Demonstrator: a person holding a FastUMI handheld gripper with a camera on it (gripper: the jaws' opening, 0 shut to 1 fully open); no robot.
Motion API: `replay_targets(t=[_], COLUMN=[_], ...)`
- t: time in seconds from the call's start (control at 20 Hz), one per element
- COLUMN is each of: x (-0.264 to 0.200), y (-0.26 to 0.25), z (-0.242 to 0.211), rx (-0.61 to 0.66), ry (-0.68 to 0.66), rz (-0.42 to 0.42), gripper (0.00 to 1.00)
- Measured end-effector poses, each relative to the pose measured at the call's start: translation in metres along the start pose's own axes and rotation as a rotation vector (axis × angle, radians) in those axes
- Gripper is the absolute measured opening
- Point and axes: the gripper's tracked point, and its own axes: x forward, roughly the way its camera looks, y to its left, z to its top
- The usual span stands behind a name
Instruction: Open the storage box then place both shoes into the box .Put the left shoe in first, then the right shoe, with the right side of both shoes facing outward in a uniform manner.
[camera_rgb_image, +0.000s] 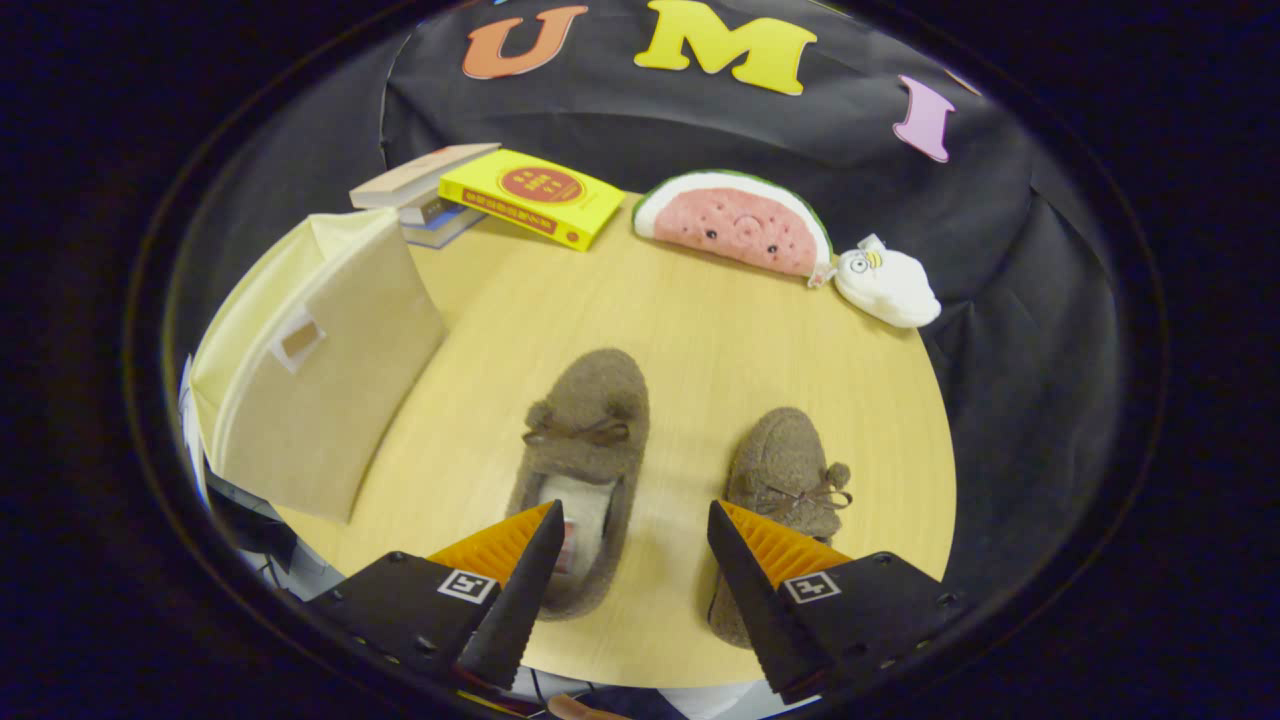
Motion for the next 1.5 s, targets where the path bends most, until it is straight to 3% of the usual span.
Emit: replay_targets(t=[0.1, 0.3, 0.5, 0.55, 0.65, 1.05, 1.5], x=[0.017, 0.042, 0.045, 0.047, 0.045, -0.001, -0.125], y=[0.000, 0.015, 0.029, 0.030, 0.029, 0.028, 0.047], z=[-0.008, -0.021, -0.019, -0.021, -0.019, -0.013, 0.042], rx=[0.012, 0.017, 0.023, 0.017, 0.045, 0.220, 0.229], ry=[0.032, 0.148, 0.169, 0.175, 0.166, 0.125, -0.050], rz=[-0.004, 0.025, 0.074, 0.075, 0.081, 0.192, 0.242], gripper=[0.87, 0.52, 0.14, 0.14, 0.03, 0.00, 0.00])
